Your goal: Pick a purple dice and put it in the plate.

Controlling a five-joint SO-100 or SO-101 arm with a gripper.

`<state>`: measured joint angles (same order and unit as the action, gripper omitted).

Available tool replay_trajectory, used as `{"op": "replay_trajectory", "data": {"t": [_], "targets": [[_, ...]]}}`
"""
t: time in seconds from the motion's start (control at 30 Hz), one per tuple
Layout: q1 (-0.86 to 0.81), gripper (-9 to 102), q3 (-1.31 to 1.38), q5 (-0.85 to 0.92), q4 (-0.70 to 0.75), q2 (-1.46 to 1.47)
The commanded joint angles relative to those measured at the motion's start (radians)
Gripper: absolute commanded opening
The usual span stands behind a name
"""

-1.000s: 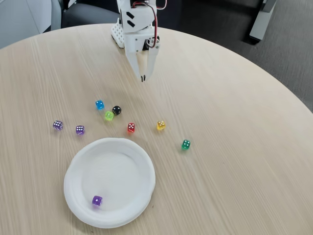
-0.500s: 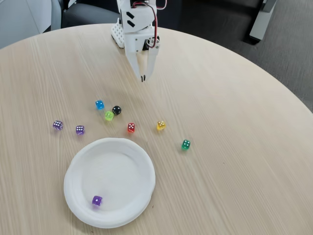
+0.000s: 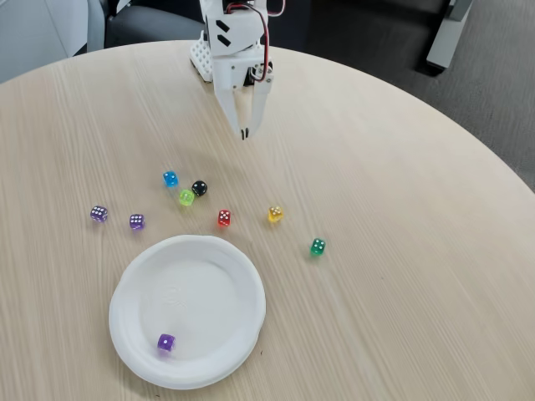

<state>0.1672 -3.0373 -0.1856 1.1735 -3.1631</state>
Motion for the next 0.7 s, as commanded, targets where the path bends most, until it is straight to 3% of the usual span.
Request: {"op": "replay_trajectory", "data": {"t": [0.0, 0.67], "targets": [[-0.008, 1, 0.009, -0.009, 0.003, -0.008], [-0.011, 1, 0.009, -0.021, 0.003, 0.006]]}}
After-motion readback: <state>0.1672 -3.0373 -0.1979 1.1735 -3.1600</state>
